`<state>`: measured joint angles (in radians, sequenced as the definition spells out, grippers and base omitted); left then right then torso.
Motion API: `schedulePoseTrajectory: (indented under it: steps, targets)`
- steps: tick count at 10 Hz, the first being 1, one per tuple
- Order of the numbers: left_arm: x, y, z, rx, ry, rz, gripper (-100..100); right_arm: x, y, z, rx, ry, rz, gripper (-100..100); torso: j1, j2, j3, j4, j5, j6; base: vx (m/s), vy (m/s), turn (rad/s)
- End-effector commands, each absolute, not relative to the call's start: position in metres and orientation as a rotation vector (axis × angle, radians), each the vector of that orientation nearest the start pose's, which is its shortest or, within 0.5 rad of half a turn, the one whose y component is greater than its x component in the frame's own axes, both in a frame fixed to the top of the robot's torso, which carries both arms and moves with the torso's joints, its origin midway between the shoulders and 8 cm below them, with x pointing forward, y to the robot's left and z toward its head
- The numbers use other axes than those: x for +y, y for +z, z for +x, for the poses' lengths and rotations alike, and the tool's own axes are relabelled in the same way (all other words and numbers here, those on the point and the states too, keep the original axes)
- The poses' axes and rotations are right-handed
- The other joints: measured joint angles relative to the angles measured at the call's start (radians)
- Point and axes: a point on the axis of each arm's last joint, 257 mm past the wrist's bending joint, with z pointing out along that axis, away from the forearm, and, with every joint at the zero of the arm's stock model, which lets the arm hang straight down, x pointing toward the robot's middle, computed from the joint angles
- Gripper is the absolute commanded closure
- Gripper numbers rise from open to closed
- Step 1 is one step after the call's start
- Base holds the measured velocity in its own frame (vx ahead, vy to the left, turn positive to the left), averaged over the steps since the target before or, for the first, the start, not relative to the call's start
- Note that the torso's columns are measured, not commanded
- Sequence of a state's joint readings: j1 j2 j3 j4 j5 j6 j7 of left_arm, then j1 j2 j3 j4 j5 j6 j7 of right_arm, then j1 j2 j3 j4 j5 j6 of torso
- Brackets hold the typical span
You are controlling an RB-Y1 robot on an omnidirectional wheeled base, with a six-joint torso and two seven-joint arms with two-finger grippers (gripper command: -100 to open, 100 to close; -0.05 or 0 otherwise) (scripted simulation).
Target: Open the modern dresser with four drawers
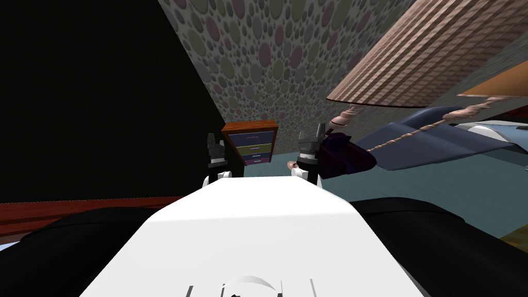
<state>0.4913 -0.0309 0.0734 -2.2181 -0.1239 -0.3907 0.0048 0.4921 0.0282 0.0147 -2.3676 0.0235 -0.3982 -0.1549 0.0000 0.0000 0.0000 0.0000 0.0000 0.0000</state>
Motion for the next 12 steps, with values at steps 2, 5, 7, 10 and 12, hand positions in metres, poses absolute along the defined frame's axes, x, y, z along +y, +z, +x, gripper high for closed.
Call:
schedulePoseTrajectory:
  steps: [2,5,7,10,12]
  targets:
    - [0.303,-0.023,0.369,0.760,-1.114,-0.735,0,-0.274,0.047,0.344,0.561,1.445,0.730,0,0.000,0.104,-0.209,0.105,0.000,0.000,0.000,0.000,0.000]
    - [0.303,-0.023,0.369,0.760,-1.114,-0.734,0,-0.274,0.047,0.344,0.561,1.445,0.730,0,0.000,0.322,-0.644,0.322,0.000,0.000,0.000,0.000,0.000]
    - [0.303,-0.023,0.369,0.759,-1.114,-0.734,0,-0.274,0.047,0.344,0.561,1.445,0.730,0,0.000,0.470,-0.939,0.470,0.000,0.000,0.000,0.000,0.000]
    - [0.300,-0.027,0.371,0.796,-1.110,-0.706,-100,-0.274,0.047,0.344,0.561,1.445,0.730,0,0.000,0.691,-1.382,0.691,0.000,0.000,0.007,-0.001,0.000]
    - [0.298,-0.037,0.375,0.848,-1.103,-0.673,-100,-0.274,0.047,0.344,0.561,1.445,0.730,0,0.000,0.733,-1.471,0.734,0.000,0.000,0.037,-0.009,-0.002]
